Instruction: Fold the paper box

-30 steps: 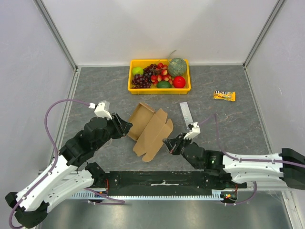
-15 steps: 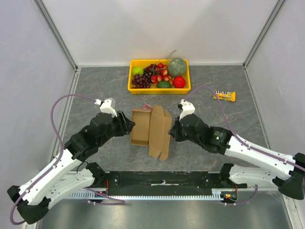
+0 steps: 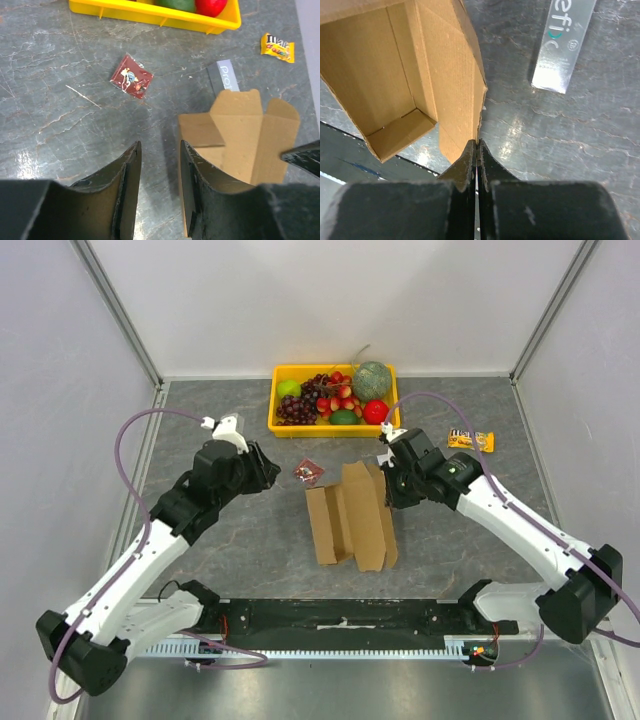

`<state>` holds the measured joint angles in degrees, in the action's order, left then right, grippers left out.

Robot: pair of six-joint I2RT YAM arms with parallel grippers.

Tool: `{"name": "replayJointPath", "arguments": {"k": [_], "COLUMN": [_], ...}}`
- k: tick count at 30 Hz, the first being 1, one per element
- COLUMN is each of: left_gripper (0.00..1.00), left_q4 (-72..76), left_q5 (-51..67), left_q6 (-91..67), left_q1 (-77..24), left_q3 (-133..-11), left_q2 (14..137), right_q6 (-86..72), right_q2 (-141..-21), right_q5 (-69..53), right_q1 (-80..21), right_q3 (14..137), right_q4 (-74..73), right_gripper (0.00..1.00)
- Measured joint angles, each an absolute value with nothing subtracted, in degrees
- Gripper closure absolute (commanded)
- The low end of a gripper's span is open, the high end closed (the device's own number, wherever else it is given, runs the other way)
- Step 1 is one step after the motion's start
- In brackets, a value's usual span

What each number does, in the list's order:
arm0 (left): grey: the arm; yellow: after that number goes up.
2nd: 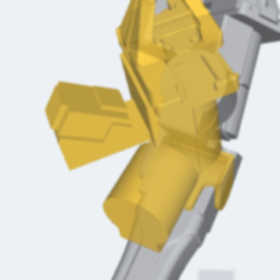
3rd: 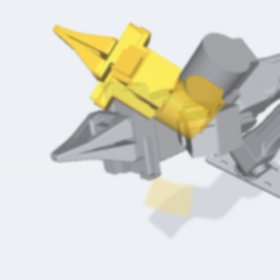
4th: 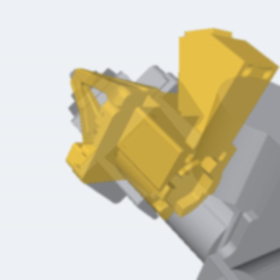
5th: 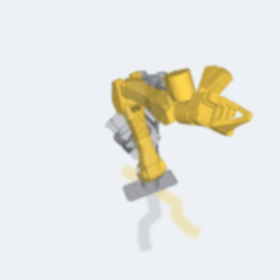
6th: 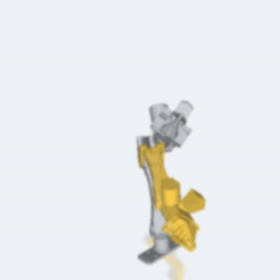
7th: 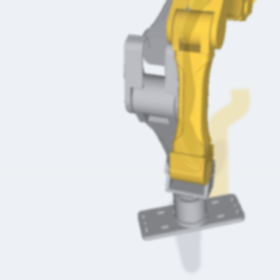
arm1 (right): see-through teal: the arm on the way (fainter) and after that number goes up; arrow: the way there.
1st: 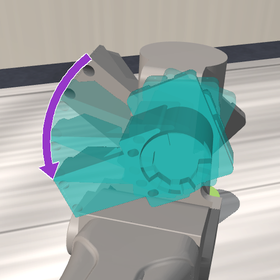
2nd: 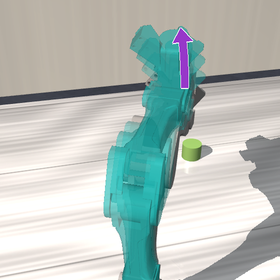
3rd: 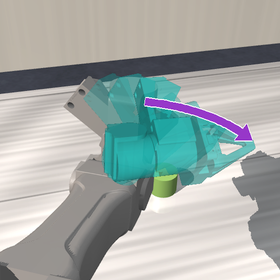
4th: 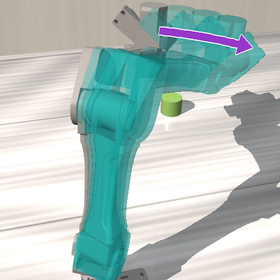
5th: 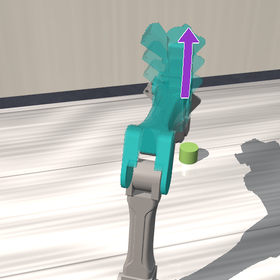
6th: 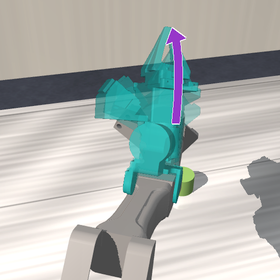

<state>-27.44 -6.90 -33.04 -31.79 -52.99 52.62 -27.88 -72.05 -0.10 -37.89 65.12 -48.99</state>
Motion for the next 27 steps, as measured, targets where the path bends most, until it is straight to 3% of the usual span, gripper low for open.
{"name": "replayJointPath", "arguments": {"k": [4, 8, 14, 27], "left_gripper": [0.57, 0.43, 0.32, 0.28], "left_q4": [-25.9, -23.7, -20.0, -14.5], "left_q5": [-4.5, -2.5, 0.4, 2.4], "left_q6": [-31.6, -30.3, -28.7, -26.9], "left_q1": [-28.9, -27.6, -27.3, -26.1], "left_q3": [-53.8, -55.2, -55.8, -62.2], "left_q2": [57.6, 62.7, 71.2, 88.2], "right_q6": [-25.7, -23.9, -21.4, -17.0], "right_q2": [-74.3, -76.3, -78.7, -84.3], "right_q5": [-0.2, -0.2, -0.3, -1.3], "right_q1": [-36.8, -36.0, -34.7, -33.5], "right_q3": [68.7, 72.4, 76.6, 82.0], "right_q4": [-52.7, -55.2, -58.1, -64.7], "right_gripper": [1.0, 1.0, 1.0, 0.96]}}
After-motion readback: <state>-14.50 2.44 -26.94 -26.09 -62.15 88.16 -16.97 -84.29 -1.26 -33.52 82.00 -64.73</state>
